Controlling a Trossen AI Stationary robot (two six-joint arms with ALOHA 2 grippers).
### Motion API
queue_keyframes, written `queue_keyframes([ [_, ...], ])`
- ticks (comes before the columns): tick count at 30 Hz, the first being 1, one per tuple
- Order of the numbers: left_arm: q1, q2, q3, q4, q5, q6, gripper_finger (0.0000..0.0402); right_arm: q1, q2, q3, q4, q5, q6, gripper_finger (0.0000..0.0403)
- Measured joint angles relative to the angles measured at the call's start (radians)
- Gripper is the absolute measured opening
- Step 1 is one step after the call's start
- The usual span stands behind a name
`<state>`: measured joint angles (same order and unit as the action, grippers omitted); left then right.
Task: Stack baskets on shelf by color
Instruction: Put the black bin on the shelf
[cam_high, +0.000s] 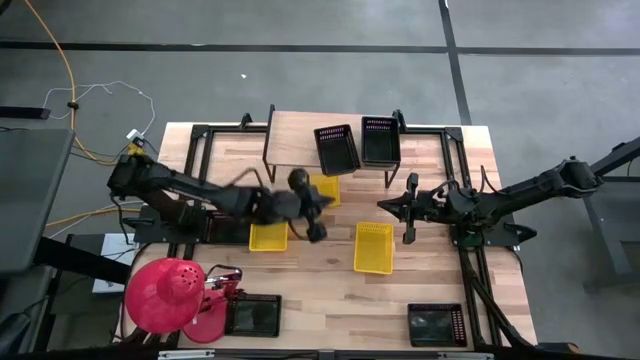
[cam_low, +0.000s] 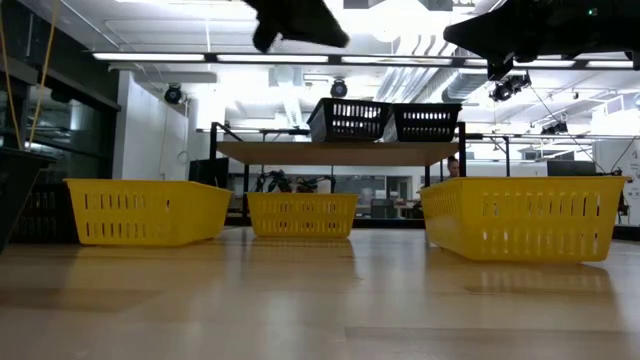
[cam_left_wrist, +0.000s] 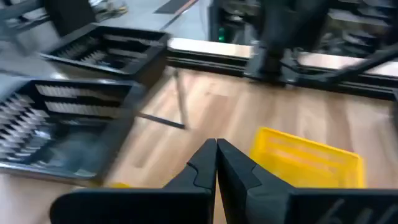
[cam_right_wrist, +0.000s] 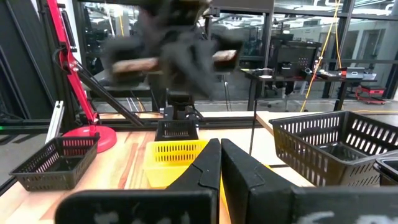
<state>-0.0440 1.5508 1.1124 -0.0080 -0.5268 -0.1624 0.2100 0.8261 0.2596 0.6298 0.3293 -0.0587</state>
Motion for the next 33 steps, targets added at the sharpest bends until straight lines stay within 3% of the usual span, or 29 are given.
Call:
queue_keyframes([
  [4, -0.013, 0.083, -0.107, 0.268, -0.006, -0.017, 0.0000, 0.000, 0.000, 0.000, -0.004, -0.007, 0.010, 0.0000],
  [9, 0.006, 0.190, -0.151, 0.430, -0.081, -0.040, 0.0000, 0.000, 0.000, 0.000, -0.002, -0.007, 0.010, 0.0000],
  [19, 0.069, 0.232, -0.141, 0.435, -0.218, 0.000, 0.0000, 0.000, 0.000, 0.000, -0.004, -0.007, 0.009, 0.0000],
  [33, 0.143, 0.232, -0.141, 0.435, -0.209, 0.025, 0.0000, 0.000, 0.000, 0.000, -0.004, -0.007, 0.007, 0.0000],
])
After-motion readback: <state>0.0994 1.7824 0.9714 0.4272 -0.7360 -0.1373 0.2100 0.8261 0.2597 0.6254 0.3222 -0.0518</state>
